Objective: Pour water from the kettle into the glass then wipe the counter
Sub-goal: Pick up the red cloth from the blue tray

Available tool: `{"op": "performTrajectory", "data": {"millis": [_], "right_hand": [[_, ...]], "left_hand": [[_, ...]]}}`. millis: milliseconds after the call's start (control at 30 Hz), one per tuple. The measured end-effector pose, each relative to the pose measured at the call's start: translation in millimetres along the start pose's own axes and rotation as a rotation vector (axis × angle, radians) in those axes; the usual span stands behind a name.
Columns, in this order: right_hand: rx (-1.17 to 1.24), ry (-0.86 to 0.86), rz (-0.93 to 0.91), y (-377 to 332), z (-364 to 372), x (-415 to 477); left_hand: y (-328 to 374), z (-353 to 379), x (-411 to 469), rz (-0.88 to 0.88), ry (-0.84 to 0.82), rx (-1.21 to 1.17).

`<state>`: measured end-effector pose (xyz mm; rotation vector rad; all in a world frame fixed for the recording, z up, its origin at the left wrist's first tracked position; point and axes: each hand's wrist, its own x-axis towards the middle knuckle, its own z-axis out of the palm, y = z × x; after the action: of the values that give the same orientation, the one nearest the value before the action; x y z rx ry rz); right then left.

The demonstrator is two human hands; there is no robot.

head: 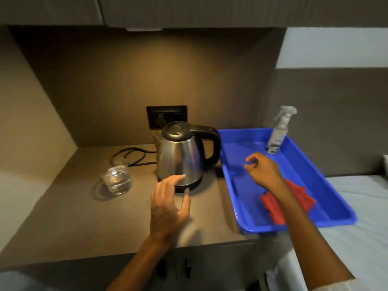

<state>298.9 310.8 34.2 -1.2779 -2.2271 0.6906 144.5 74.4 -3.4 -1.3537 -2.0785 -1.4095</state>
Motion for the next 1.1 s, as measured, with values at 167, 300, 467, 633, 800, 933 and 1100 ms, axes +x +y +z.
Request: {"op": "performTrajectory", "data": {"millis": [167,300,467,633,800,933,1100], "right_hand": [[-0.464,-0.259,0.227,79,-59,-13],[-0.378,-0.400,0.443,98,-66,-20],[-0.183,-0.325,0.490,98,-66,-26],[0.296,-0.222,0.475,79,-82,-46],[0.631,-0.173,0.219,21,-90,-66],[0.845,-0.275,0.123,-28,-54,-75],[0.588,-0.223,0.014,-79,38,-88]], "left_hand": [[51,49,14,0.183,-0.208,-0.066],[85,84,29,0.238,-0.513,-0.048],[105,115,34,0.268,-0.776,0.029],[104,112,37,0.183,-0.703,-0.151],[97,72,50,-0.216,-0.486,-0.436],[70,25,43,-0.399,-0.424,-0.596],[10,-30,13,-0.554,-0.260,-0.434]]}}
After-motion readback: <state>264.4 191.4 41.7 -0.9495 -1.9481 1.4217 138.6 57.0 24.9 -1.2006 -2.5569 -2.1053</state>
